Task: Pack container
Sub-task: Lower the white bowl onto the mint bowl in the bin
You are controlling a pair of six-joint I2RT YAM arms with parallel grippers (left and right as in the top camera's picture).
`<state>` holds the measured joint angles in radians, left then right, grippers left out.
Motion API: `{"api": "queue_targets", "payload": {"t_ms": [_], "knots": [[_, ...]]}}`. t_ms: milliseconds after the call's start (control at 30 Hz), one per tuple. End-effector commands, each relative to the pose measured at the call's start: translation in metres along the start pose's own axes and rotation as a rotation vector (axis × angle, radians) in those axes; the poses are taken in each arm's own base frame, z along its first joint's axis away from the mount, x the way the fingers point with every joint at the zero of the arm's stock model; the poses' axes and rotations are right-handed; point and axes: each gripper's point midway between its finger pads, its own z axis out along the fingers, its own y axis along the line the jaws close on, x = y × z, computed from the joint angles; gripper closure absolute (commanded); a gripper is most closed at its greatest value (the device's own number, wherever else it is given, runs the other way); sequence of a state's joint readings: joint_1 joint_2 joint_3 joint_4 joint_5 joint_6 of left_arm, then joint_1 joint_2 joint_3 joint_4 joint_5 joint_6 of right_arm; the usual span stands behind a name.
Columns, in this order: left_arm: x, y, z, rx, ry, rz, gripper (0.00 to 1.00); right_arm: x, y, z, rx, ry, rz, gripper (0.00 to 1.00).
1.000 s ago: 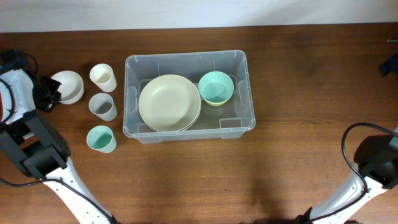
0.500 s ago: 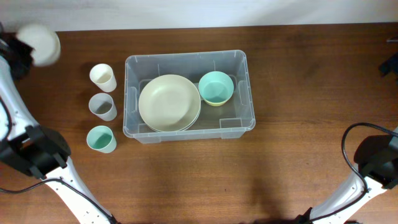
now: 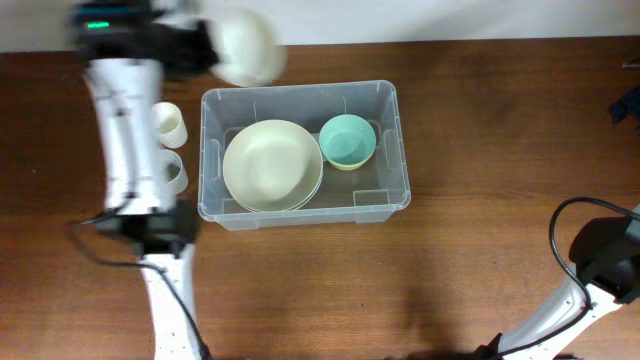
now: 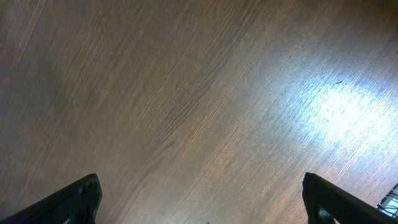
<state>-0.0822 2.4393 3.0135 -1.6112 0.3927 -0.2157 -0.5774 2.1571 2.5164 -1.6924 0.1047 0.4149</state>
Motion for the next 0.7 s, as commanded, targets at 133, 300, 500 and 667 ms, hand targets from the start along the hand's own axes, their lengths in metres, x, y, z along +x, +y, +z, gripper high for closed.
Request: {"api": "queue_targets", "payload": {"t_ms": [133,300,500,667], "knots": [[0.055,-0.061,0.086,-0.079,0.17,0.208,0.99,0.001,-0.002,-0.001,0.012,-0.002,0.003,0.01],[0.077,-0.06,0.122,-0.074,0.265,0.156,0.99,0.001,-0.002,-0.001,0.012,-0.002,0.003,0.01],[0.095,-0.053,0.15,-0.049,0.348,0.128,0.99,0.0,-0.002,-0.001,0.012,-0.002,0.004,0.01],[0.1,-0.05,0.162,-0.053,0.367,0.126,0.99,0.001,-0.002,-0.001,0.012,-0.002,0.003,0.01]]}}
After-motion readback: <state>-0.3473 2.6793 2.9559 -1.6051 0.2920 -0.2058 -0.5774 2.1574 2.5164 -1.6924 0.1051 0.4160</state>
